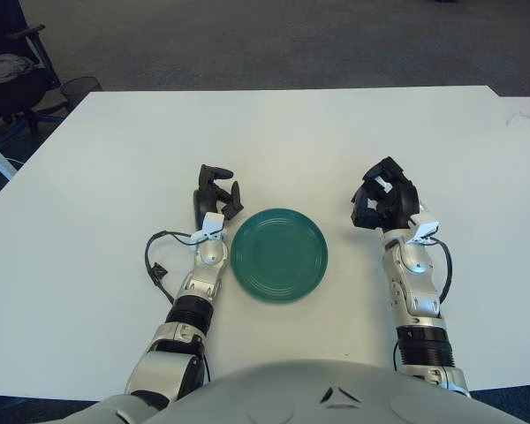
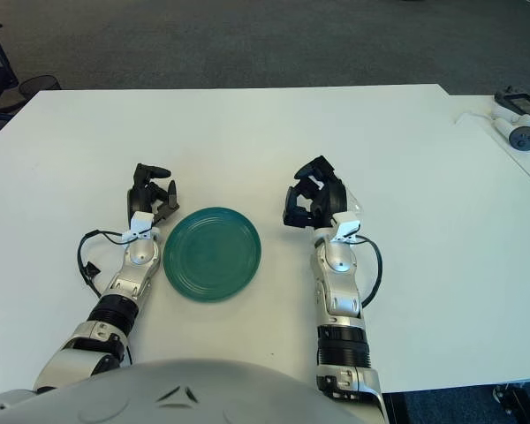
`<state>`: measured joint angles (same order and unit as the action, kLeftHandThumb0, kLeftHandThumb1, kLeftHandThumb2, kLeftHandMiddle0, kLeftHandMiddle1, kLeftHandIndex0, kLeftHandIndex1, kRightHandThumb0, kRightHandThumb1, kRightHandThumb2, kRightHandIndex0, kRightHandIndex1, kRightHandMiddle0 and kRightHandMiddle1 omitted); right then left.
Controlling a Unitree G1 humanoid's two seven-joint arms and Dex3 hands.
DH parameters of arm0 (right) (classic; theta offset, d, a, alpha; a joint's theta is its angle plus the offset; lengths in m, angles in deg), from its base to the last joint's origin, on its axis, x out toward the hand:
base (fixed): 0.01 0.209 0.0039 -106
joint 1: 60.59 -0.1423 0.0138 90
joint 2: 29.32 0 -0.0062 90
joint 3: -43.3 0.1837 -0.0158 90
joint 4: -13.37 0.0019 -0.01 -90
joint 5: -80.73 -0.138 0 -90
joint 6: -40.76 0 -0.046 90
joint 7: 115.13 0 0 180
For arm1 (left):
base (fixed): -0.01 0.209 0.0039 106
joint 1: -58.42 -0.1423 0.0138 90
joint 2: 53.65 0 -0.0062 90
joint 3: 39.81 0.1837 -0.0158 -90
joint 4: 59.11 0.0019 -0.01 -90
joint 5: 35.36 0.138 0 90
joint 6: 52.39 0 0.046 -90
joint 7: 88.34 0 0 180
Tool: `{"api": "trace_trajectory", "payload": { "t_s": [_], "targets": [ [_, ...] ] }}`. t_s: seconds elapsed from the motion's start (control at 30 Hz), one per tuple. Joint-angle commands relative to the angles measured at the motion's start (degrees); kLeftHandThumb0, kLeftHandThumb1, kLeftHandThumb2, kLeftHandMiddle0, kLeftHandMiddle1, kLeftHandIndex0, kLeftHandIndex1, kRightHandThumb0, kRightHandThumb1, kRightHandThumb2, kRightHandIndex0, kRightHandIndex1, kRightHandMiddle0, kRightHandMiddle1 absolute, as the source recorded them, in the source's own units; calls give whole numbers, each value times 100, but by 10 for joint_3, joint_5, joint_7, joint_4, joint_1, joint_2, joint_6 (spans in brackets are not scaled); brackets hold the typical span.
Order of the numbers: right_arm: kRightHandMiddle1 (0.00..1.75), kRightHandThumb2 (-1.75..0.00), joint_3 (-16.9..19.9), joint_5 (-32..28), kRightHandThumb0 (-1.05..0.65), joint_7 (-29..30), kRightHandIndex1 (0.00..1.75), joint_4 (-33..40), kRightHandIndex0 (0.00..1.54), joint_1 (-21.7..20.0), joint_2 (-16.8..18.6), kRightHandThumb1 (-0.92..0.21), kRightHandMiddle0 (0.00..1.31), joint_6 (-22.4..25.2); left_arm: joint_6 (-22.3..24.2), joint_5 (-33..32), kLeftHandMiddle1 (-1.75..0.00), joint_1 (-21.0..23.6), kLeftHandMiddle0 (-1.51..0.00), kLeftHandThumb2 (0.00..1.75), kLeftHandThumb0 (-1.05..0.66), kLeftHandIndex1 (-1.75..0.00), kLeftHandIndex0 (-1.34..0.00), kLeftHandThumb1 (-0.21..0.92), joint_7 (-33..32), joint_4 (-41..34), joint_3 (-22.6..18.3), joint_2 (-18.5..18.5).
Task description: Put the bottle into the plate.
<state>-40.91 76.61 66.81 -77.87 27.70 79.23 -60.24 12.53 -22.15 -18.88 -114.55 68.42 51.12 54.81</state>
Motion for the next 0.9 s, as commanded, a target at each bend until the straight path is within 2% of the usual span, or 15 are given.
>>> {"api": "trace_trajectory", "payload": {
  "t_s": [0.0,0.2,0.43,0.53,0.67,0.8,0.87],
  "targets": [
    [175,-152,17,-2,0,1,172,-9,76,-19,-17,-14,50,-33,26,-4,-175,-20,-98,92,-40,-175,-38,62,23,31,10,8],
    [175,-150,40,-12,0,-8,172,-15,75,-39,-40,-16,49,-59,28,-4,-175,-17,-98,91,-39,-175,-38,63,21,36,12,9],
    [175,-150,45,-17,0,-11,172,-21,74,-46,-46,-16,49,-66,25,-11,-175,-13,-98,90,-39,-175,-37,64,30,45,11,10],
    [175,-149,48,5,0,19,168,61,76,-48,-45,-16,50,-53,17,-17,-175,-11,-98,90,-39,-175,-37,64,32,48,9,12],
    [175,-150,54,33,0,50,165,86,79,-56,-45,-14,51,-47,12,-21,-175,-9,-98,90,-39,-175,-37,64,34,53,9,13],
    [175,-153,78,27,0,56,165,98,81,-66,-65,-11,53,-29,4,-25,-175,-6,-98,90,-39,-175,-37,64,36,60,8,14],
    [175,-154,106,8,0,51,165,92,81,-80,-88,-10,54,-24,2,-25,-175,-5,-98,90,-39,-175,-38,64,34,63,7,16]
  ]
}}
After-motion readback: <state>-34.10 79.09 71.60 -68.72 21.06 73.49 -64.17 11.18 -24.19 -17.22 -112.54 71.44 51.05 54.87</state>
